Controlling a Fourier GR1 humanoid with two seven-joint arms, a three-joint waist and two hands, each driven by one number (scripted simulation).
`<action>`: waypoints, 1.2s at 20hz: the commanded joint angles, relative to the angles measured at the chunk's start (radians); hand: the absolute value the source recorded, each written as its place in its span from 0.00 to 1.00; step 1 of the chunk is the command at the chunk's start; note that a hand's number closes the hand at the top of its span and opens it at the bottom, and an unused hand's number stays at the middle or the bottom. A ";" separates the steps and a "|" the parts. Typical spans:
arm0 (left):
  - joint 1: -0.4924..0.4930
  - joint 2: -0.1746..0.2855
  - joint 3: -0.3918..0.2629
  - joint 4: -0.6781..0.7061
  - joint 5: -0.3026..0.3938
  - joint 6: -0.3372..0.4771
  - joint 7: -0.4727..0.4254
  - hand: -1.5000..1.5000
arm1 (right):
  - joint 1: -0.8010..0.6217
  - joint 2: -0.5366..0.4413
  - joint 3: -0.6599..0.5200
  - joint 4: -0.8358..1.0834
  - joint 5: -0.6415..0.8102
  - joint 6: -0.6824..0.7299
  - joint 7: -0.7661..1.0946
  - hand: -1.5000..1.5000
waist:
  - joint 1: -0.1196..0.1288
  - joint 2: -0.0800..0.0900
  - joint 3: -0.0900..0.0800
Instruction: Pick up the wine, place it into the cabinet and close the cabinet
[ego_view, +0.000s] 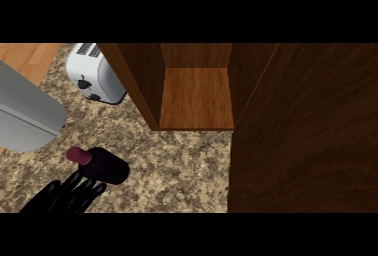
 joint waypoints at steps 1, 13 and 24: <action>0.053 0.038 0.053 -0.065 0.095 -0.043 0.029 0.00 | 0.086 -0.019 -0.047 -0.109 -0.068 0.038 0.030 0.00 | -0.003 0.001 0.001; 0.045 0.012 0.023 -0.229 0.127 0.165 0.180 0.00 | -0.081 0.006 -0.009 -0.096 -0.031 -0.040 0.181 0.00 | 0.000 0.001 0.001; 0.000 0.117 0.321 -0.108 0.311 0.085 0.180 0.00 | -0.130 -0.008 -0.044 -0.124 -0.037 -0.068 0.243 0.00 | 0.003 -0.001 0.000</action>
